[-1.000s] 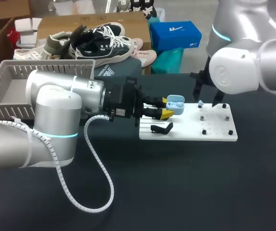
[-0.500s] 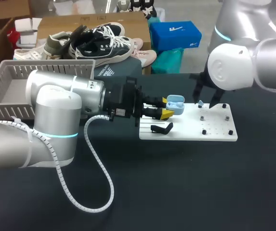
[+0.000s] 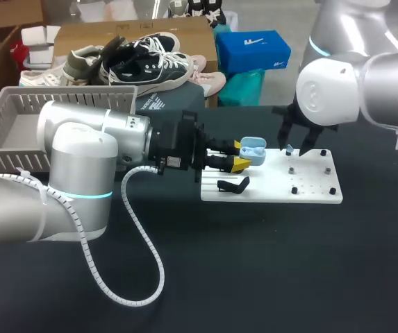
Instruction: Pick up each earbud case from the left stands, insert the matching earbuds, close the lid, and place the case in the box.
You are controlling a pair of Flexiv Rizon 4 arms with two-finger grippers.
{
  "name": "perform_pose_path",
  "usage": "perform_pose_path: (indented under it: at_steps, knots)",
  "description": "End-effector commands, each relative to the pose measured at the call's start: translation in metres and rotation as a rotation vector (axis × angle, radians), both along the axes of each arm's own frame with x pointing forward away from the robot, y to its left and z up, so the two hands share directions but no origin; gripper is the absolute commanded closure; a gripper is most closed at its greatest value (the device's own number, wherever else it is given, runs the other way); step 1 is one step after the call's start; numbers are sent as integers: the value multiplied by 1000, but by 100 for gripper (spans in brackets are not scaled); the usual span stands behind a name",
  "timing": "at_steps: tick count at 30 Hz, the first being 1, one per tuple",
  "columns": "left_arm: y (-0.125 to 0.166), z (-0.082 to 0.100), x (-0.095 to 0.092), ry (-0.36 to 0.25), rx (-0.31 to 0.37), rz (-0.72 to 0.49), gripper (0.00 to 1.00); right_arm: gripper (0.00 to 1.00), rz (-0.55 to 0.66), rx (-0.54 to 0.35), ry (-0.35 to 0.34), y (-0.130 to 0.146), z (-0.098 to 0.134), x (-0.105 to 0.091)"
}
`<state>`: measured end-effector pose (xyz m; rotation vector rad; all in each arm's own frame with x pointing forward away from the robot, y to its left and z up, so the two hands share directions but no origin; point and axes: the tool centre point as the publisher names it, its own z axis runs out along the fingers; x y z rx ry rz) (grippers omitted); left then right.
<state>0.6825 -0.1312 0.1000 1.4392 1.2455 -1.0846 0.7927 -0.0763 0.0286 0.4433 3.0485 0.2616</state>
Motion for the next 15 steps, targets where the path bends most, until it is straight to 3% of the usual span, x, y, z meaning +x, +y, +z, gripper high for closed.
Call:
perform_pose_path:
  at_steps: [1, 15]
  knots:
    - [0, 0, -1, -2, -1, 4, 100, 57, -1, 2, 3, 0, -1, 1]
    - [0, 0, -1, -2, -1, 4, 100, 59, 9, -4, 3, 8, -1, 2]
